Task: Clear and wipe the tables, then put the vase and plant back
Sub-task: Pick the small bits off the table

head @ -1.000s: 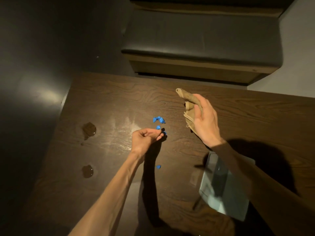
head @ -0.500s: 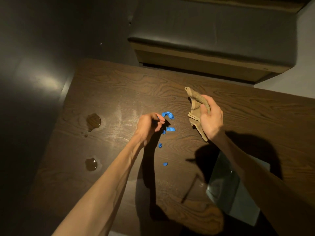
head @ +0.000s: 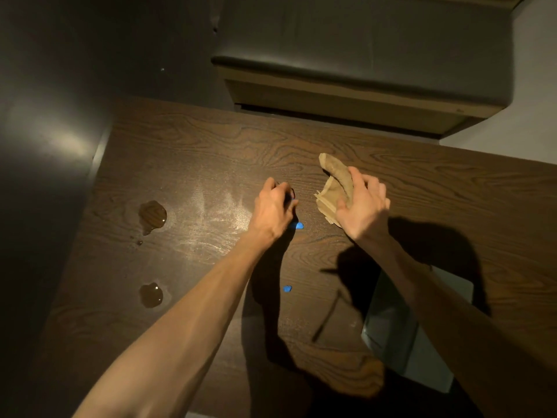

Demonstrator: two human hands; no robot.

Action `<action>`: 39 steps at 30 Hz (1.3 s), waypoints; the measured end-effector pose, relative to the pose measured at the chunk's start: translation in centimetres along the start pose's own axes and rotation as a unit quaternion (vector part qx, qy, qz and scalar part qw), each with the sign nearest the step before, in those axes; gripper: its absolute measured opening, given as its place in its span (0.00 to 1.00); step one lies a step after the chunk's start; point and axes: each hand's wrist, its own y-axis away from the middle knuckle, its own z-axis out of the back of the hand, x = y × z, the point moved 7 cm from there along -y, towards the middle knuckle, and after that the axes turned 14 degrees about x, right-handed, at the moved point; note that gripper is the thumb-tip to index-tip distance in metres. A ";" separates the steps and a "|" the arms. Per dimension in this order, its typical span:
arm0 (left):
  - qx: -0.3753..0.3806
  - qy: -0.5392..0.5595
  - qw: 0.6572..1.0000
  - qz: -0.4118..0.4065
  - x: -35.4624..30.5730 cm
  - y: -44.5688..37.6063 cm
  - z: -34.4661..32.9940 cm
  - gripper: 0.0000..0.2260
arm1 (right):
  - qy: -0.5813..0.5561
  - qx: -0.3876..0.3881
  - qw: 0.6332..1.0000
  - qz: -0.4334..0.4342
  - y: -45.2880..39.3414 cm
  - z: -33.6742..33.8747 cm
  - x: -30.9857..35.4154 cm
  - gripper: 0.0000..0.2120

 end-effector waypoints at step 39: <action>0.052 0.347 0.910 0.220 6.1 12.2 -2.3 0.02 | -0.120 0.303 0.945 -0.022 11.5 -12.8 3.0 0.10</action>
